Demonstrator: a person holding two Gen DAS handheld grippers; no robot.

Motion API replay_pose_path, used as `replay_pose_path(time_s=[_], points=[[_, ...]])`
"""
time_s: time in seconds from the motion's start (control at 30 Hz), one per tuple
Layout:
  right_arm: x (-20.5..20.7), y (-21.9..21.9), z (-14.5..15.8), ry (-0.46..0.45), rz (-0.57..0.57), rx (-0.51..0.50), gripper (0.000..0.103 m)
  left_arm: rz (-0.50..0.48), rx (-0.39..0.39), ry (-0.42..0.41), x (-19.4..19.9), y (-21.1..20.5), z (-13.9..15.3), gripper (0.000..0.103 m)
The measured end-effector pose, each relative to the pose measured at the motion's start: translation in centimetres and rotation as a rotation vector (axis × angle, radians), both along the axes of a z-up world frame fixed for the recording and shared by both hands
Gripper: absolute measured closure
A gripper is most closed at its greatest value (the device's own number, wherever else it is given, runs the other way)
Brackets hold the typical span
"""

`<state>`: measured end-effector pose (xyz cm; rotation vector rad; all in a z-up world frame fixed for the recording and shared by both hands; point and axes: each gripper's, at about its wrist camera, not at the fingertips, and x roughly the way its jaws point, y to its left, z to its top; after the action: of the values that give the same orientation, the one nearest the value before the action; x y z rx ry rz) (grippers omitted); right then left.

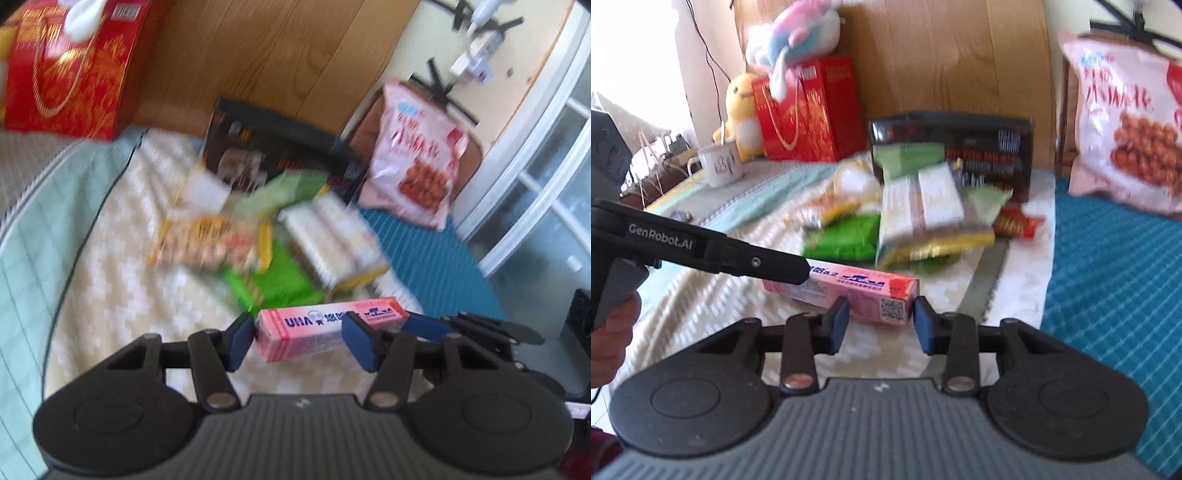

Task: Organize snacks
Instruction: 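Carry the pink candy box into the open black box and release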

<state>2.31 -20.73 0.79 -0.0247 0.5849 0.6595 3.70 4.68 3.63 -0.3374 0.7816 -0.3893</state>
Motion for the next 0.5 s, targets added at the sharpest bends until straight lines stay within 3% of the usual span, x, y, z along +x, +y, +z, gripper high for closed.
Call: replay_pose_path(time_s=[0.17,0.33,0.4,0.5], points=[[3.5,-0.5,5.1,-0.03,-0.03,0.073,0.065,-0.026,-0.005,-0.061,4.8,-0.3,5.7,0.051],[9.8,-0.6,10.5,-0.056,-0.088,0.124,0.065,-0.038,0.06,-0.168,11.6,-1.9,12.0,0.049],[12.2,-0.5,11.3,-0.049,-0.108,0.13,0.065,-0.034,0.055,-0.154,14.1,-2.1,12.4,0.049],[15.2,-0.2,10.9,-0.045,-0.136,0.122,0.065,-0.036,0.065,-0.102,17.6,-2.5,10.6,0.049]])
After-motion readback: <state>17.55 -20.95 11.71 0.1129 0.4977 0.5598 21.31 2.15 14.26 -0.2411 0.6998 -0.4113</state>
